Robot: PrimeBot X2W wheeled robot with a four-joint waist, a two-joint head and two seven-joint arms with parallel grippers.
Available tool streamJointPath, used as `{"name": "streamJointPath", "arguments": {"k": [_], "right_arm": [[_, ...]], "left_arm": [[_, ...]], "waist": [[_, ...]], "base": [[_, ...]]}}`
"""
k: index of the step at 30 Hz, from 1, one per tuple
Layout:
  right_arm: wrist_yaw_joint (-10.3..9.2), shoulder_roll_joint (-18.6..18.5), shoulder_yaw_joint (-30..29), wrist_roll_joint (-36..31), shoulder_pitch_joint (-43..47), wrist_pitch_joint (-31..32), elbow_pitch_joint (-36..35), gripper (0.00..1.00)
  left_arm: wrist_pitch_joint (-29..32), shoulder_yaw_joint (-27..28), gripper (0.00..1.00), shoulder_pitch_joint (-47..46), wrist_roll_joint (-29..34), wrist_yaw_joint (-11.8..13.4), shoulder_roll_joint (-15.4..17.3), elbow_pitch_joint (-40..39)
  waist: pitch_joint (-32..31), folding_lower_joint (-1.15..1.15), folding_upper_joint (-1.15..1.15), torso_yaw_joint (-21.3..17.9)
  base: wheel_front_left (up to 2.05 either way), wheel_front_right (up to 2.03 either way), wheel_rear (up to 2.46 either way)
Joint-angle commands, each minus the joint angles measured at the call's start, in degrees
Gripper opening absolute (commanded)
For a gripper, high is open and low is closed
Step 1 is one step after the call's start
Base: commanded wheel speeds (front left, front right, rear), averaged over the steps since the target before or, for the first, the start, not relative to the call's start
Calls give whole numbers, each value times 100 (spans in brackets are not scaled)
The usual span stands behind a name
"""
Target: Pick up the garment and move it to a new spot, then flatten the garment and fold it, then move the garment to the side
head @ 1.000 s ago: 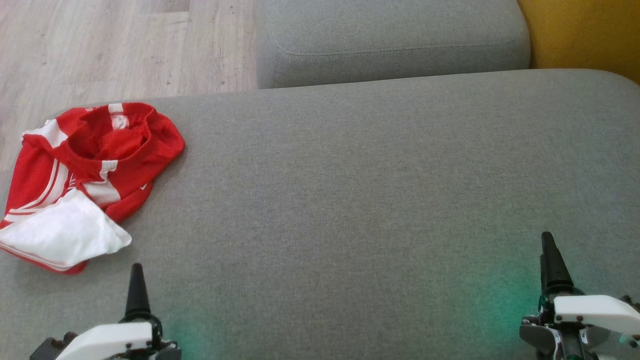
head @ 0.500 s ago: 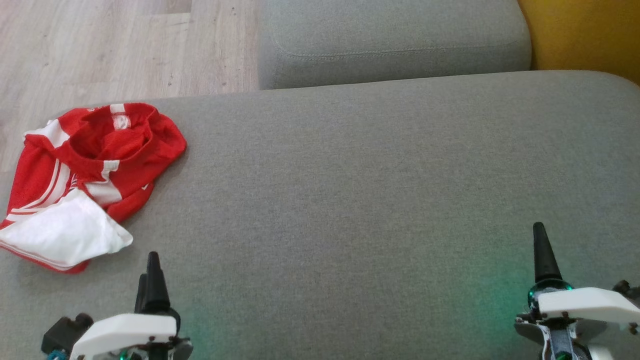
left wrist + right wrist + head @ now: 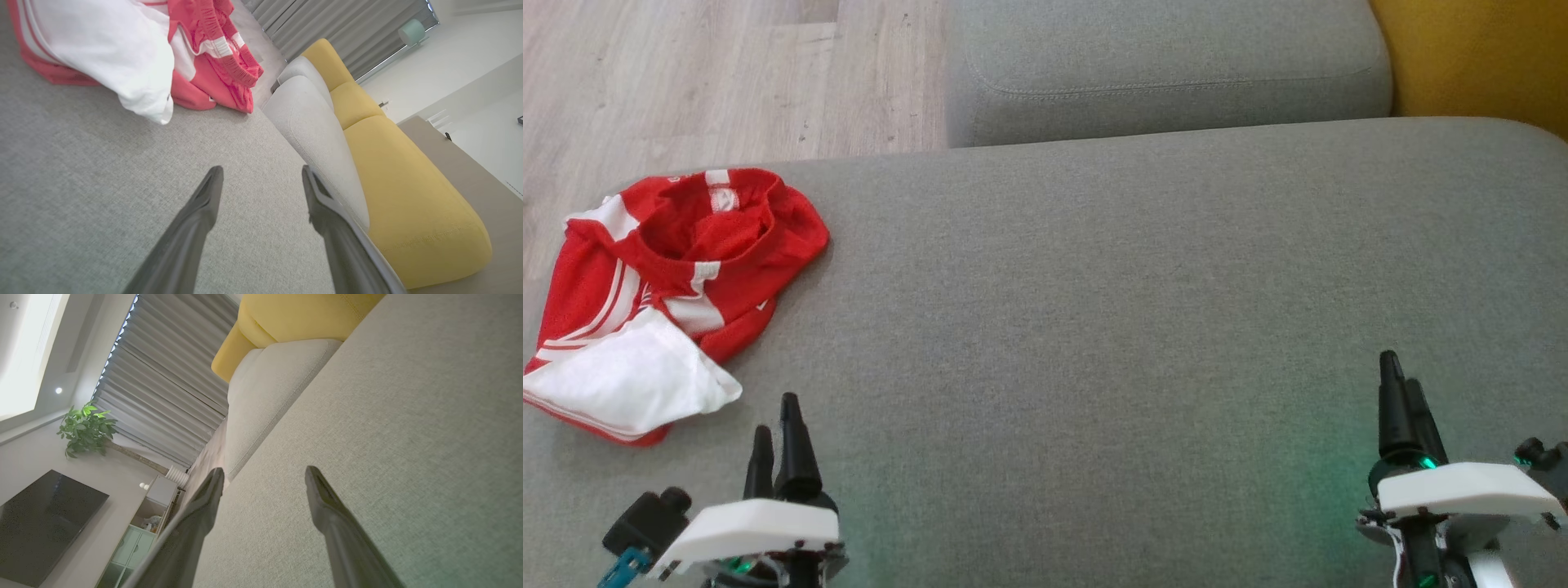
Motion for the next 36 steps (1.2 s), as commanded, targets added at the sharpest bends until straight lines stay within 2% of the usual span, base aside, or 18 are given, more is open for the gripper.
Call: {"name": "streamJointPath", "arguments": {"k": [1, 26, 36], "right_arm": [[20, -47, 98, -207, -244, -90, -254, 100], [29, -60, 386, -2136, -244, -512, -454, 100], [33, -65, 501, -2939, -236, -698, -479, 100]], "left_arm": [[-83, 12, 100, -290, 197, 25, 46, -238], [-503, -402, 100, -329, 2029, 279, 56, -444], [-688, -530, 100, -339, 2859, 475, 61, -431]], "waist": [[0, 0, 0, 2], [-55, 0, 0, 52], [-92, 0, 0, 68]], "base": [[0, 0, 0], [0, 0, 0], [0, 0, 0]]}}
